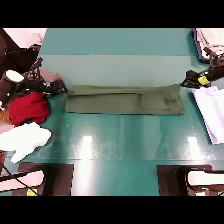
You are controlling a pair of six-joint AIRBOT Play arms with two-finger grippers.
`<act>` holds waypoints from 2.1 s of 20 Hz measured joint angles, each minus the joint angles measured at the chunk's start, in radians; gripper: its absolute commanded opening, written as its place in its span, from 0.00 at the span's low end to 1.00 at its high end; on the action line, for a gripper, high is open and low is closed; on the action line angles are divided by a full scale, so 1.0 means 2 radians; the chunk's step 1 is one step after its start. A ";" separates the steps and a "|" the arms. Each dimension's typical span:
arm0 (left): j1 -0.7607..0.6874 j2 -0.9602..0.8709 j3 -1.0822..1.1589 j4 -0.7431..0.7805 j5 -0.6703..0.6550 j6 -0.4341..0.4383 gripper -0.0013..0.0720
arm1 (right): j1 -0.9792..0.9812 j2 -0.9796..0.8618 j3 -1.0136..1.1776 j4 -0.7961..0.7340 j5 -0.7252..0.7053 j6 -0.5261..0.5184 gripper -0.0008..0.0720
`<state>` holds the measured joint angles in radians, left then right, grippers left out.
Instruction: Fold the shirts.
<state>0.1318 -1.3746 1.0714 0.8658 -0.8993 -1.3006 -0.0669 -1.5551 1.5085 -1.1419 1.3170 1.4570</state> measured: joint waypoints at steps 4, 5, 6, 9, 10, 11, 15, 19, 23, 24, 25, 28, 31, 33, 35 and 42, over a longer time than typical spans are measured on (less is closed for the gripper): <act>0.000 -0.008 0.019 -0.023 0.006 -0.001 0.35 | -0.007 -0.037 0.038 0.035 -0.017 -0.012 0.93; 0.000 -0.009 0.027 -0.025 -0.007 0.001 0.07 | -0.011 -0.039 0.043 0.039 -0.007 -0.023 0.93; 0.000 -0.010 0.034 -0.027 -0.028 0.005 0.05 | -0.018 -0.040 0.043 0.043 0.010 -0.036 0.93; -0.001 -0.010 0.045 -0.033 -0.087 0.018 0.05 | -0.048 -0.033 0.020 0.044 0.042 -0.070 0.98; 0.000 -0.010 0.046 -0.033 -0.103 0.020 0.05 | -0.061 -0.032 0.005 0.047 0.050 -0.080 0.98; -0.001 -0.010 0.047 -0.034 -0.119 0.022 0.05 | -0.073 -0.032 -0.010 0.048 0.055 -0.089 0.98; -0.001 -0.010 0.050 -0.036 -0.147 0.023 0.05 | -0.113 -0.055 -0.064 0.092 0.064 -0.134 0.97; -0.001 -0.010 0.050 -0.037 -0.161 0.020 0.05 | -0.117 -0.092 -0.083 0.140 0.066 -0.173 0.97; -0.021 -0.010 0.050 -0.031 -0.166 0.011 0.05 | -0.093 -0.121 -0.088 0.179 0.068 -0.193 0.71; -0.032 -0.010 0.050 -0.028 -0.165 0.008 0.05 | -0.086 -0.126 -0.089 0.180 0.067 -0.196 0.51; -0.045 -0.010 0.050 -0.024 -0.160 0.005 0.05 | -0.079 -0.129 -0.089 0.179 0.063 -0.198 0.23; -0.091 -0.016 0.056 -0.019 -0.134 -0.006 0.05 | -0.068 -0.123 -0.090 0.176 0.060 -0.207 0.04; -0.138 -0.046 0.089 -0.018 -0.114 -0.014 0.05 | -0.064 -0.093 -0.090 0.182 0.067 -0.212 0.03; -0.169 -0.082 0.128 -0.016 -0.106 -0.020 0.05 | -0.059 -0.063 -0.090 0.183 0.073 -0.200 0.03; -0.200 -0.126 0.179 -0.016 -0.101 -0.026 0.05 | -0.048 -0.033 -0.077 0.184 0.082 -0.176 0.03; -0.287 -0.278 0.340 -0.016 -0.093 -0.057 0.05 | 0.029 0.011 0.066 0.186 0.136 -0.086 0.03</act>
<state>-0.4423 -1.9305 1.7515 0.8337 -1.0843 -1.4139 -0.0090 -1.5330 1.6398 -0.7696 1.5894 1.2854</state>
